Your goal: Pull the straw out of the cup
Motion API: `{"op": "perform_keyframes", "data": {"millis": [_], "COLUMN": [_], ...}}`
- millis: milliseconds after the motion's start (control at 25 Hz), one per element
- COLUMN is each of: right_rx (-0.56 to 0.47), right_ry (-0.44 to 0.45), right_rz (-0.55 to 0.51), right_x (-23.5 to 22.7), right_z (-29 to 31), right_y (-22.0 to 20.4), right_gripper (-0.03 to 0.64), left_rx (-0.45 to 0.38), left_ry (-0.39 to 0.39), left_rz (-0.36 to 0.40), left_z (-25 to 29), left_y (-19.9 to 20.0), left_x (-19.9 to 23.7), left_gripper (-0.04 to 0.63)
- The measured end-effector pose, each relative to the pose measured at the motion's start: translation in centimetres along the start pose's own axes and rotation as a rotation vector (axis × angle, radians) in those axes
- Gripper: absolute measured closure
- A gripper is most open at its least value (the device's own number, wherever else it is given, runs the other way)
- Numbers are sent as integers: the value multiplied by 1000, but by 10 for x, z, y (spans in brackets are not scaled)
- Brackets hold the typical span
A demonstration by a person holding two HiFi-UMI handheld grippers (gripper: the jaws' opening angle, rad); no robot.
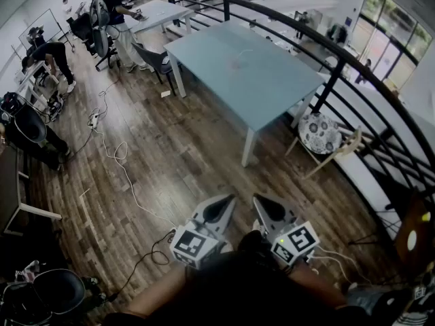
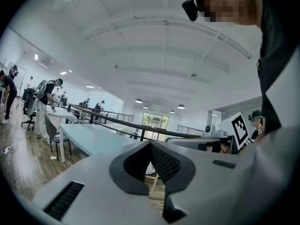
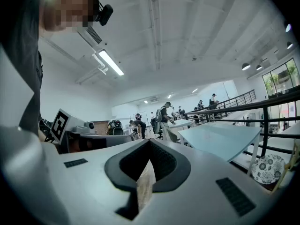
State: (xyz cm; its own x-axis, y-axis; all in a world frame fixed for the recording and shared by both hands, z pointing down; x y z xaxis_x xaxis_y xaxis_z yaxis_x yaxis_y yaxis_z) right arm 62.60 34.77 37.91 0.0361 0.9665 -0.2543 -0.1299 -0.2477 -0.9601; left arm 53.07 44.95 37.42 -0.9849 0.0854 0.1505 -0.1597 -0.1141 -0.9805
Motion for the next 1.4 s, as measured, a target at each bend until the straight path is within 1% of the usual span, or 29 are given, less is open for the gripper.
{"op": "perform_keyframes", "data": {"millis": [160, 320, 440, 680, 920, 1120, 1240, 1400], "right_rx": [-1, 5, -1, 1, -4, 8, 12, 23], "right_ry": [3, 10, 11, 16, 24, 58, 73, 84], "right_rz": [-3, -1, 4, -15, -21, -11, -22, -9], "right_x": [-1, -5, -9, -33, -80, -142, -178, -213], "right_z": [2, 2, 1, 5, 13, 18, 21, 18], "right_y": [1, 0, 1, 9, 21, 33, 46, 52], "right_gripper": [607, 607, 607, 607, 607, 607, 606, 606], "left_rx": [-6, -9, 1, 15, 15, 2, -6, -13], "left_ry": [4, 9, 2, -4, 3, 32, 47, 61], "left_rz": [-10, 4, -16, -21, -14, -61, -64, -65], "left_z": [1, 5, 10, 39, 89, 149, 184, 219], "left_y": [1, -5, -6, -1, 3, 7, 14, 16], "left_x": [2, 5, 4, 7, 14, 19, 19, 16], "left_gripper": [584, 584, 584, 584, 584, 584, 584, 584]}}
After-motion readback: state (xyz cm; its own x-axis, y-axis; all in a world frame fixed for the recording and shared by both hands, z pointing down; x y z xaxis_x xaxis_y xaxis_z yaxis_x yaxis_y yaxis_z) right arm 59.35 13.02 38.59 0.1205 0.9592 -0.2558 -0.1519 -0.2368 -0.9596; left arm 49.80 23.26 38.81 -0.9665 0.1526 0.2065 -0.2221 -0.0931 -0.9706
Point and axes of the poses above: the fingertips, and each gripper's own axes: z forward along the fingers, x to its left, y out of its top, the point moved 6 cm from there along -z, backward along the fingers, and after that the axes turned 3 degrees about z, right-handed, at the moved point
